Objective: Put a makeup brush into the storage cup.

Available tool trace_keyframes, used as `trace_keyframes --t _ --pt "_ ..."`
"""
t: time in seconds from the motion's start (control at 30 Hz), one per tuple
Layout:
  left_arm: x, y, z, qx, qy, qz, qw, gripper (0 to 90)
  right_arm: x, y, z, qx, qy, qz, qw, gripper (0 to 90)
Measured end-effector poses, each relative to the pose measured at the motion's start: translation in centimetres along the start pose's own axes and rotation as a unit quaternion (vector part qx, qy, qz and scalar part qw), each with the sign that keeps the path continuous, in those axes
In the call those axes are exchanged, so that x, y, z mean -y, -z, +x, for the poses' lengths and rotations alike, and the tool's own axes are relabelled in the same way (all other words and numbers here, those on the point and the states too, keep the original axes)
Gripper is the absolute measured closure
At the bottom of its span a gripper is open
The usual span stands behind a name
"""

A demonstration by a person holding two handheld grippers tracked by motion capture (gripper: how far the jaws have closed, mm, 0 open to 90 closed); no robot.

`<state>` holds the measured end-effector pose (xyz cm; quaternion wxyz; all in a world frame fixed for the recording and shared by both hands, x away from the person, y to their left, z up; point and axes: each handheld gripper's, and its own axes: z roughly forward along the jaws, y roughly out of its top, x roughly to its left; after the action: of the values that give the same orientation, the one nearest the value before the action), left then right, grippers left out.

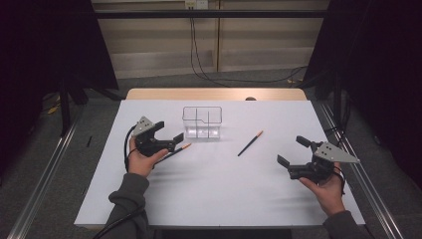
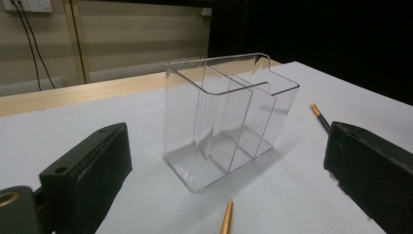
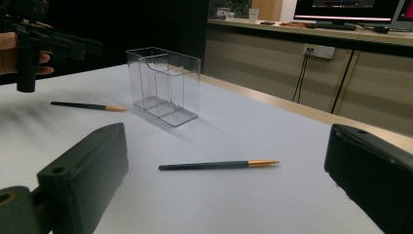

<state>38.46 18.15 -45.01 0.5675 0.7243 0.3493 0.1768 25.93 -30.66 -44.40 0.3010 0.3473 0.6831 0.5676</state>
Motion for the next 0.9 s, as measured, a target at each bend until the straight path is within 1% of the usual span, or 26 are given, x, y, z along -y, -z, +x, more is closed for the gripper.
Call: trace_keyframes --t 0.03,0.13,0.17,0.2,0.27,0.3,0.33,0.37,0.4,0.47,0.5,0.53,0.6,0.63,0.67,0.8,0.87,0.9 --pt "-0.05 -0.01 -0.02 -0.002 -0.001 0.005 1.0 3.2 0.0 0.02 -0.01 -0.002 0.003 0.002 1.0 1.6" --pt "-0.22 -0.09 0.02 0.004 -0.001 0.01 0.9999 3.2 -0.03 -0.03 -0.01 -0.001 0.001 -0.002 1.0 1.6" --pt "-0.3 -0.11 0.08 0.006 -0.006 0.014 0.9999 3.2 -0.03 -0.02 -0.02 -0.002 0.002 -0.001 1.0 1.6" --pt "-0.39 -0.08 0.05 0.002 -0.008 0.02 0.9998 3.2 -0.03 -0.02 0.0 -0.003 0.001 -0.001 1.0 1.6" --pt "-0.51 -0.18 0.1 0.007 -0.012 0.025 0.9996 3.2 -0.04 -0.01 -0.02 -0.003 0.002 -0.001 1.0 1.6" --pt "-0.56 -0.23 0.05 0.003 -0.01 0.029 0.9995 3.2 -0.03 -0.01 -0.03 -0.003 0.002 -0.001 1.0 1.6" --pt "-0.61 -0.28 0.04 0.002 -0.013 0.034 0.9993 3.2 -0.03 -0.02 -0.02 -0.002 0.001 -0.002 1.0 1.6" --pt "-0.66 -0.32 0.12 0.006 -0.018 0.039 0.9991 3.2 -0.03 -0.02 -0.01 -0.002 0.0 -0.002 1.0 1.6" --pt "-0.7 -0.38 0.03 0.002 -0.013 0.042 0.999 3.2 -0.03 -0.02 -0.01 -0.002 0.0 -0.002 1.0 1.6" --pt "-0.78 -0.49 0.02 0.004 -0.014 0.053 0.9985 3.2 -0.03 0.01 -0.03 -0.002 0.001 0.0 1.0 1.6" --pt "-0.82 -0.54 -0.02 0.001 -0.015 0.058 0.9982 3.2 -0.02 0.01 -0.04 -0.003 0.001 -0.001 1.0 1.6" --pt "-0.82 -0.62 -0.06 0.004 -0.013 0.061 0.9981 3.2 -0.03 0.01 -0.05 -0.002 0.002 -0.001 1.0 1.6" --pt "-0.83 -0.72 -0.01 0.012 -0.017 0.069 0.9974 3.2 -0.05 0.01 -0.03 -0.003 0.002 -0.001 1.0 1.6" --pt "-0.86 -0.73 -0.03 0.006 -0.021 0.075 0.997 3.2 -0.07 0.01 -0.02 -0.005 0.002 -0.001 1.0 1.6" --pt "-0.86 -0.78 -0.01 0.011 -0.02 0.077 0.9968 3.2 -0.09 0.01 0.01 -0.006 0.002 0.0 1.0 1.6" --pt "-0.98 -0.84 0.03 0.008 -0.022 0.093 0.9954 3.2 -0.07 -0.03 0.09 -0.007 0.003 0.001 1.0 1.6" --pt "-1.01 -0.95 -0.04 -0.001 -0.02 0.103 0.9945 3.2 -0.08 -0.03 0.1 -0.006 0.003 0.002 1.0 1.6" --pt "-1.04 -0.95 0.05 0.003 -0.026 0.109 0.9937 3.2 -0.1 -0.02 0.1 -0.005 0.003 0.0 1.0 1.6"
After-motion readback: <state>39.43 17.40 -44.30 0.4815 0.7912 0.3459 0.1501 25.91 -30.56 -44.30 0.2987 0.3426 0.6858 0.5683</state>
